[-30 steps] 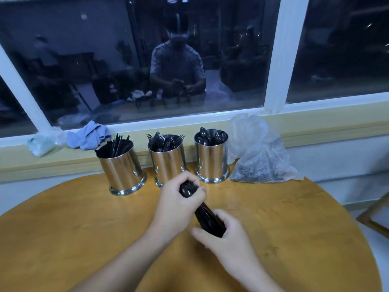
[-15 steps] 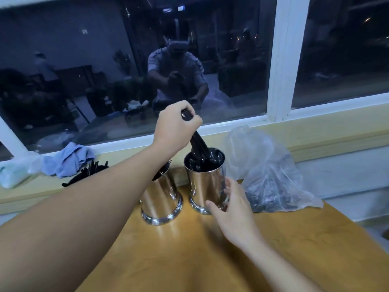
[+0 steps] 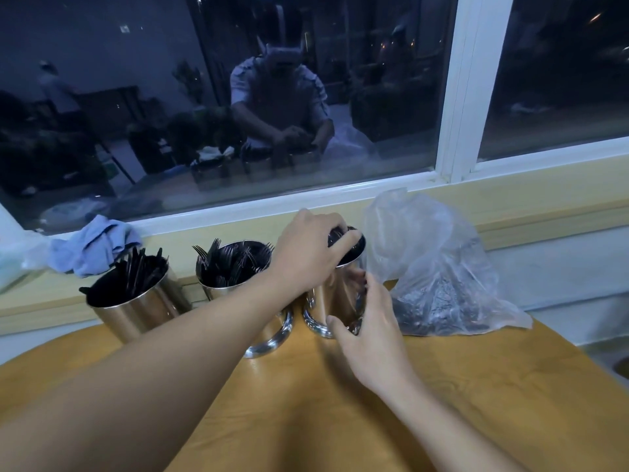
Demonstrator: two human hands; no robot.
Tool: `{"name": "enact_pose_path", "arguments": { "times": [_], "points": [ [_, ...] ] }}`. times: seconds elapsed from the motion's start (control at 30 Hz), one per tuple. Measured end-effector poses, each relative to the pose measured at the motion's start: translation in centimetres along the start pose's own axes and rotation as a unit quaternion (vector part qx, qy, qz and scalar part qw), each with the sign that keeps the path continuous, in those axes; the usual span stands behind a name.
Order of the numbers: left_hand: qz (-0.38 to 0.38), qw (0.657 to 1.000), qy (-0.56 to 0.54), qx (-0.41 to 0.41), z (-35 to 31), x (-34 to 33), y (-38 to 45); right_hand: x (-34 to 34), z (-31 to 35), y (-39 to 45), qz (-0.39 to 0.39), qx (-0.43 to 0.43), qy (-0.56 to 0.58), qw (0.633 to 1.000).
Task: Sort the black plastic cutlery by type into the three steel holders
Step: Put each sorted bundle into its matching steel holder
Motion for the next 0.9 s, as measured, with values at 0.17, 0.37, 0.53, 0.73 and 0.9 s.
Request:
{"name": "enact_pose_path", "arguments": {
  "times": [0.17, 0.37, 0.53, 0.73, 0.9],
  "points": [
    [0.057, 0.998, 0.025, 0.002, 0.3, -2.0, -1.6, 0.2, 0.4, -0.4, 0.015, 0.007, -0.014, 1.0],
    [0.077, 0.997, -0.02, 0.014, 0.1, 0.0, -2.3, 2.8, -1.0, -1.2, -0.017, -0.001, -0.079, 0.997],
    [-0.042, 0.998, -0.055, 0.005, -0.7, 3.6, -3.6, 9.8, -1.8, 0.2, -0.18, -0.029, -0.123, 0.975],
    [-0.031, 0.989, -0.141, 0.021, -4.6, 1.0, -8.0, 9.8, -4.8, 3.1, -0.013, -0.144, -0.183, 0.972],
    [0.005, 0.977, -0.203, 0.072, -5.4, -5.3, -11.7, 8.8, -6.6, 0.5, 0.05, -0.149, -0.288, 0.945]
  ]
}}
Point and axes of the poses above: each hand's wrist, its own y-axis towards the middle knuckle, its own x-axis out of the back of the hand, z = x × y, the point moved 8 cm from there along y, towards the middle knuckle, and after that the axes turned 6 degrees about -x, right-handed, at the moved point
